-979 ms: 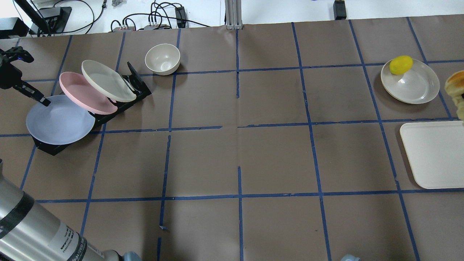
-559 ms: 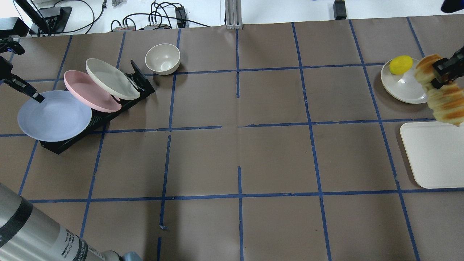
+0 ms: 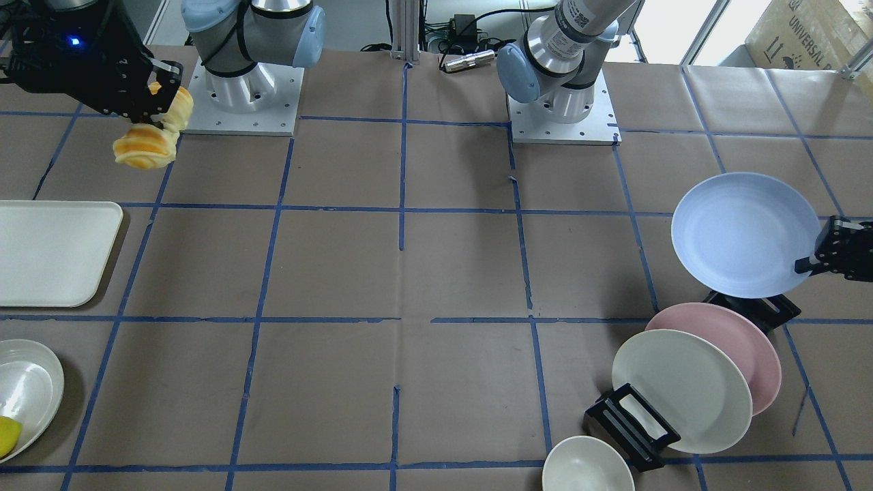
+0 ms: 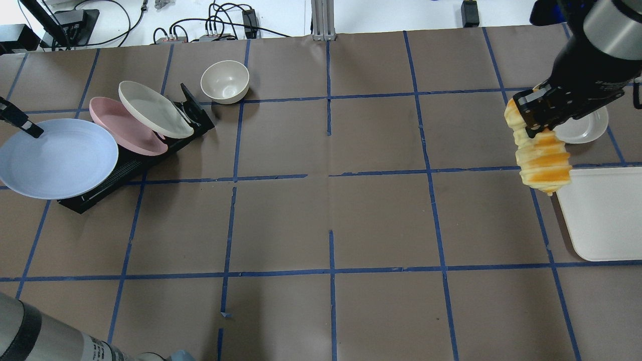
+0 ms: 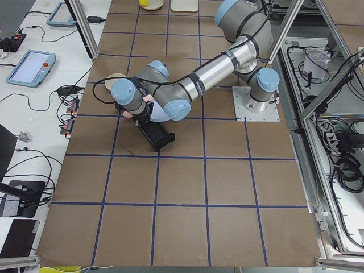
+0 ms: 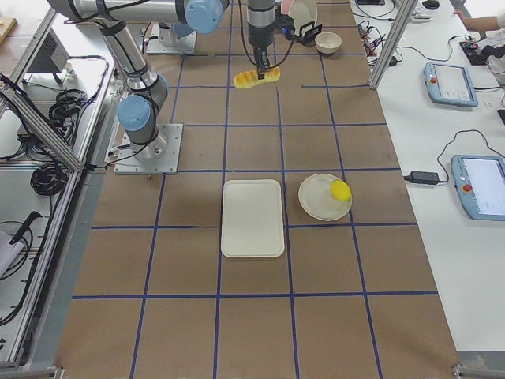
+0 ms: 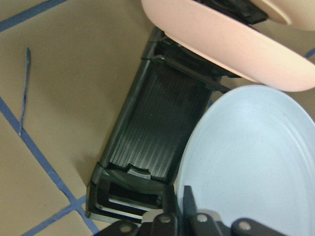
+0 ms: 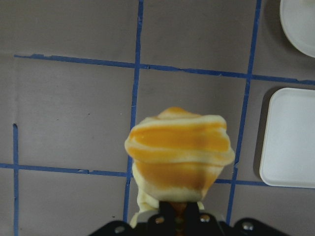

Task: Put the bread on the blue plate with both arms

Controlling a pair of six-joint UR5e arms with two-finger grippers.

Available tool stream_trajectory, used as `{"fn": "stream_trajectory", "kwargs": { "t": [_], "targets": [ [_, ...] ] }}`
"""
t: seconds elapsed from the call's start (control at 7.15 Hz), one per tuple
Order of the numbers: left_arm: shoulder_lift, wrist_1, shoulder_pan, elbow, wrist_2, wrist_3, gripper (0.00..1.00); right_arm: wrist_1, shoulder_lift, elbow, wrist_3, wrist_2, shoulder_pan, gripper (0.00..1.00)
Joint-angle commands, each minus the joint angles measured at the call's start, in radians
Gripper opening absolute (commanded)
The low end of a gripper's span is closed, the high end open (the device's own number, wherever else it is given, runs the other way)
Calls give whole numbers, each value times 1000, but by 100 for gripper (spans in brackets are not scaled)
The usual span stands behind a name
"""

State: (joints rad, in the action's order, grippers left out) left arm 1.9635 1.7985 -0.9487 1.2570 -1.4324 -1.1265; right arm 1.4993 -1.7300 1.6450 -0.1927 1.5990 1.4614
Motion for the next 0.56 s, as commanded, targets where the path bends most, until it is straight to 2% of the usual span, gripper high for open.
{"fn": "stream_trajectory", "kwargs": {
  "t": [0.0,0.14,0.28,0.42],
  "targets": [
    [-89,56,-101,25,9,124,0,-59,-3,-4,139,-40,34,8],
    [-104,23,-158,80,51,210,0,-73,0,-5,150,-37,34,8],
    [-113,-84,-218,149,107,367,0,-73,0,-4,150,-24,34,8],
    [-136,-204,-284,223,110,466,0,-74,1,-2,150,-21,34,8]
  ]
}}
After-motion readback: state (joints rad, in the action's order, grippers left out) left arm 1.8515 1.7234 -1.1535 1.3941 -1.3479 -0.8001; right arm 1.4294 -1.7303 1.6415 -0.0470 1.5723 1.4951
